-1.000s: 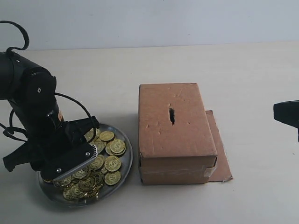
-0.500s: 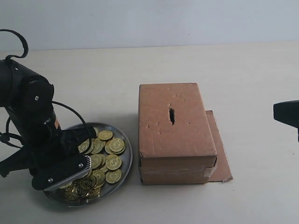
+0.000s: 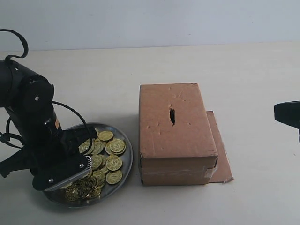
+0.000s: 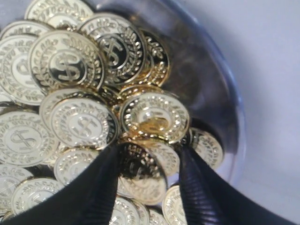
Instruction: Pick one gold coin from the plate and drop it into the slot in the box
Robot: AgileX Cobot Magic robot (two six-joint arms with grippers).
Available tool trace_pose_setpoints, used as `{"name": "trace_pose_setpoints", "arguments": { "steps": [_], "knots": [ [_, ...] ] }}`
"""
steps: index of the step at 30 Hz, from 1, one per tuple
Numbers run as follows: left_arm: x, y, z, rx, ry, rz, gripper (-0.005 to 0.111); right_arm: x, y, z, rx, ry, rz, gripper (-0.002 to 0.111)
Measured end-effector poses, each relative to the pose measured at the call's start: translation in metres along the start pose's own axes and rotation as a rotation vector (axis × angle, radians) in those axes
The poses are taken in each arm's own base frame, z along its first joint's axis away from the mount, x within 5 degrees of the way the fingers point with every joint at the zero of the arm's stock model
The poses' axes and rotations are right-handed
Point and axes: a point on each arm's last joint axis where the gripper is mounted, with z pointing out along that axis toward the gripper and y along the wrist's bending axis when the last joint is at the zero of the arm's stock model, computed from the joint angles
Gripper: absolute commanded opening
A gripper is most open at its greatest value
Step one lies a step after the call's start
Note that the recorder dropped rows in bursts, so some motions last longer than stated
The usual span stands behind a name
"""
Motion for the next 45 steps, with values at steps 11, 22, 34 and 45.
{"name": "trace_pose_setpoints", "arguments": {
  "steps": [11,22,34,45],
  "knots": [
    [0.0004,0.0006,-0.0012,-0.002,0.001,0.0,0.03,0.0,0.0,0.0,0.0,0.0,0.0,0.0],
    [0.0031,-0.0025,-0.0013,0.033,0.03,0.02,0.03,0.0,0.0,0.0,0.0,0.0,0.0,0.0],
    [0.0039,-0.001,-0.0013,0.017,0.039,0.001,0.055,0.0002,0.0001,0.0,-0.001,0.002,0.0,0.0],
    [0.004,-0.0009,-0.0013,0.015,0.04,0.0,0.05,0.0002,0.0001,0.0,-0.001,0.002,0.0,0.0]
  ]
}}
